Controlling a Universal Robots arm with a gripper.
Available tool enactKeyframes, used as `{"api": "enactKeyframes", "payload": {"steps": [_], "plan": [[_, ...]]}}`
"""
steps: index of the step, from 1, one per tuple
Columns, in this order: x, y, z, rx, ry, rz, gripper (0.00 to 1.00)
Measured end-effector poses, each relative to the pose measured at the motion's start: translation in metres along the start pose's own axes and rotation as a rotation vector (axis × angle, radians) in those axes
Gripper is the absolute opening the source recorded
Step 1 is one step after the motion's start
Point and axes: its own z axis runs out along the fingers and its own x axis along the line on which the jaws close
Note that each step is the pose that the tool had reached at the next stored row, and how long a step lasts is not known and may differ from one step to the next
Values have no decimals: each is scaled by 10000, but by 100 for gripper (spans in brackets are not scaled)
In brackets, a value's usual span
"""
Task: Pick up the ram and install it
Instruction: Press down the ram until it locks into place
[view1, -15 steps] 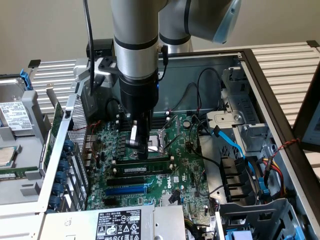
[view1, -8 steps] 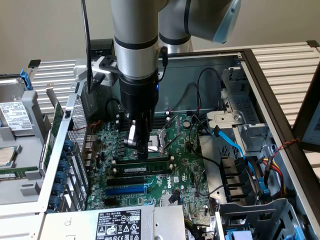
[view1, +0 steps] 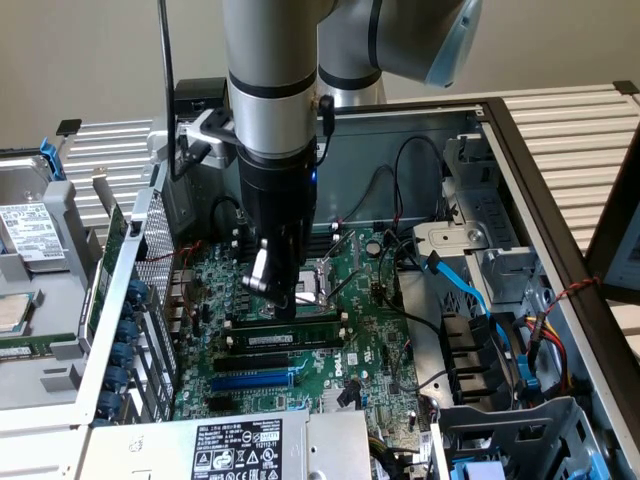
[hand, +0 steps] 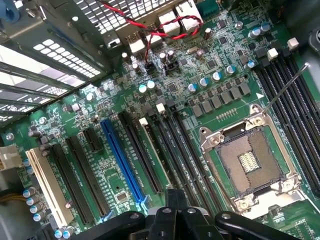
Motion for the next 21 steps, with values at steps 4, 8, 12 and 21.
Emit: {"api": "enactKeyframes", "payload": {"steps": [4,8,12,21], "plan": [[-2,1,0,-20,2,358,11],[-2,1,0,-56,3,975,11],[-2,1,2,-92,5,1577,11],[-3,1,7,-176,5,2995,11]]}}
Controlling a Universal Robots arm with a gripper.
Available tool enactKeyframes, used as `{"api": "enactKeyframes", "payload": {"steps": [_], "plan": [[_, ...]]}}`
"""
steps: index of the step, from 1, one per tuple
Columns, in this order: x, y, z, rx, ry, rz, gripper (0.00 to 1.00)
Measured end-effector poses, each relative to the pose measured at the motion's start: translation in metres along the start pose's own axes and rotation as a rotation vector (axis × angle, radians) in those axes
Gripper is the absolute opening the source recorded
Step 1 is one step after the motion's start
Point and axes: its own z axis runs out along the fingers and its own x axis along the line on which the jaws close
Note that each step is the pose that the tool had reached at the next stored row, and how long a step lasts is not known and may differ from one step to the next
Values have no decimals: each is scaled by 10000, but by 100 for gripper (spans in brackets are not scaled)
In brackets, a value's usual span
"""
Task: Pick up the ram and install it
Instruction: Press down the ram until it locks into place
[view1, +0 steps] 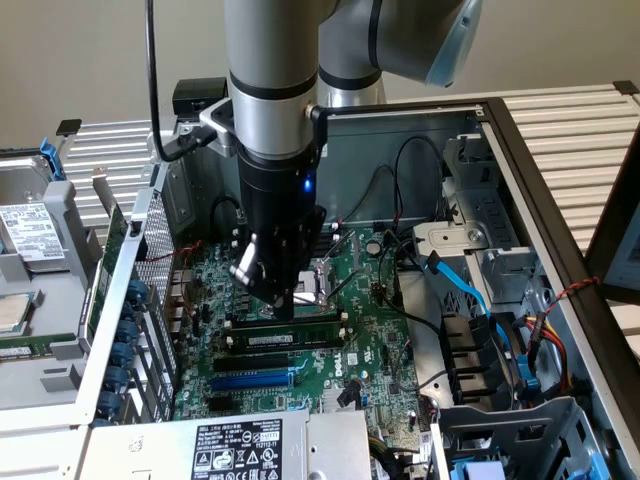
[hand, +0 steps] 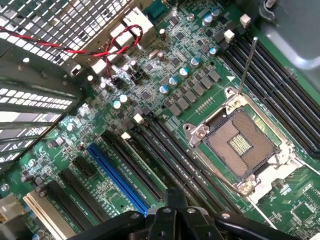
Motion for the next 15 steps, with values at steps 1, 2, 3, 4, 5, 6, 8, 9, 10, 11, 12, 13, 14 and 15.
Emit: {"api": "enactKeyframes", "payload": {"steps": [1,2,3,4,5,6,8,9,10,11,12,13,14,15], "plan": [[0,0,0,-9,1,156,11],[0,0,0,-17,1,296,11],[0,0,0,-26,1,440,11],[0,0,1,-36,0,596,11],[0,0,0,-44,1,737,11],[0,0,0,-51,1,871,11],[0,0,0,-57,0,1102,11],[0,0,1,-48,0,1199,11],[0,0,1,-24,2,1277,11],[0,0,1,15,3,1348,11],[0,0,1,71,2,1418,11],[0,0,1,121,1,1480,11],[0,0,1,173,-2,1544,11],[0,0,1,222,-4,1607,11]]}}
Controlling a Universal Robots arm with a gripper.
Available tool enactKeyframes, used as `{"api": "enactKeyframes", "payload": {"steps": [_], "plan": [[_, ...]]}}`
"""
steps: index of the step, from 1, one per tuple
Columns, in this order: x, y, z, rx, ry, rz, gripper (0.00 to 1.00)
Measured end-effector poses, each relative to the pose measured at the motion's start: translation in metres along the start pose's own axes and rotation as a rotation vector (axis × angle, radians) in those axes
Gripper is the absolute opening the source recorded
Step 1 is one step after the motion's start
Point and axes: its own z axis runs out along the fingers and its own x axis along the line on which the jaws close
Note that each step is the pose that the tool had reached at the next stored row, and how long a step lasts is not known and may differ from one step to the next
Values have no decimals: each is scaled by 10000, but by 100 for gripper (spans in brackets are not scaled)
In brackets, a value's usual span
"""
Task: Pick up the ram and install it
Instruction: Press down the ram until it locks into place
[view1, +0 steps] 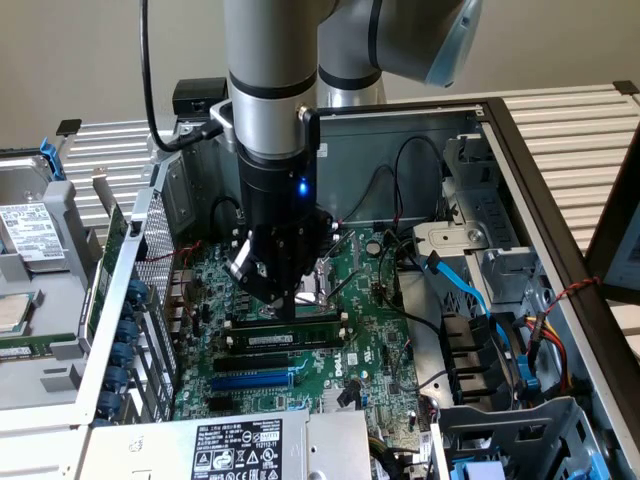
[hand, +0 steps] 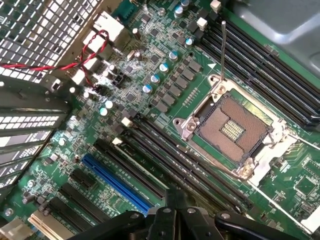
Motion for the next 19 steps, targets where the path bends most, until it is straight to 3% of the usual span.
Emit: {"api": "enactKeyframes", "payload": {"steps": [3,19], "plan": [[0,-1,-3,70,-7,230,11],[1,0,-10,36,-21,1936,11]]}}
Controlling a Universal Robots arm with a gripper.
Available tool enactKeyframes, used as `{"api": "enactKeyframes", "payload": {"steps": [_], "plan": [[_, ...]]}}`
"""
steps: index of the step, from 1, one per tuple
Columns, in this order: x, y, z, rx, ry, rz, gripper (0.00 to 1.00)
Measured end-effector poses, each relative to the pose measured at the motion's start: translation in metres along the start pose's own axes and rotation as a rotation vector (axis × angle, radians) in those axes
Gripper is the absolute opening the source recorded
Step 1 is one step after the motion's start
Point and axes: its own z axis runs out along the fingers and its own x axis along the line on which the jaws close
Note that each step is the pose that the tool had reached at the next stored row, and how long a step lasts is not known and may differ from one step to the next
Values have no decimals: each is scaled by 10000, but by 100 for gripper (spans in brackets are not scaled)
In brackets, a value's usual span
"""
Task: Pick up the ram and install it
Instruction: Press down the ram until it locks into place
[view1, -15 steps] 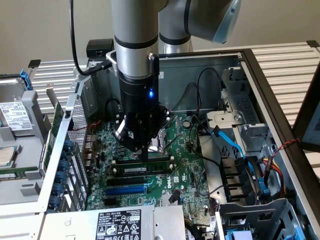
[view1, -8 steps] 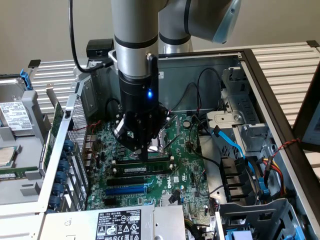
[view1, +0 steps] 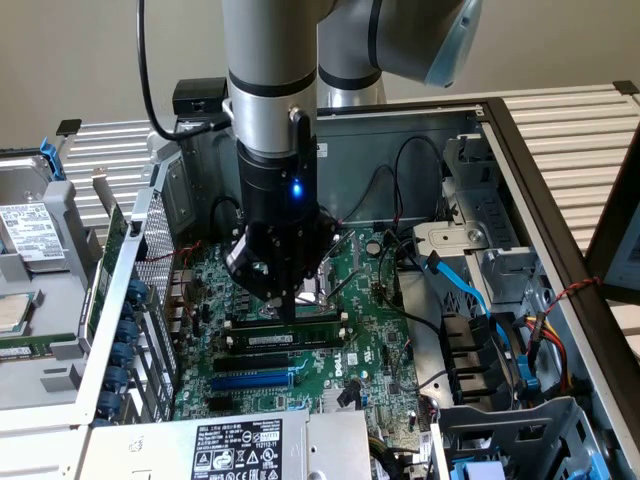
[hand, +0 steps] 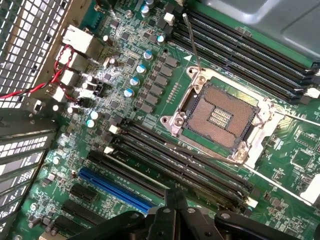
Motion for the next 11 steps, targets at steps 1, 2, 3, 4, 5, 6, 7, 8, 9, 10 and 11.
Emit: {"api": "enactKeyframes", "payload": {"steps": [1,2,3,4,5,6,7,8,9,10,11], "plan": [[0,0,0,-2,-1,108,11],[0,0,0,-5,-1,216,11],[0,0,0,-7,-1,324,11],[0,0,0,-11,0,437,11],[0,0,0,-14,2,550,11],[0,0,0,-19,5,664,11],[0,0,0,-23,7,780,11],[0,0,0,-28,11,904,11],[0,0,0,-32,15,1016,11],[0,0,0,-37,18,1134,11],[0,0,0,-42,22,1254,11]]}}
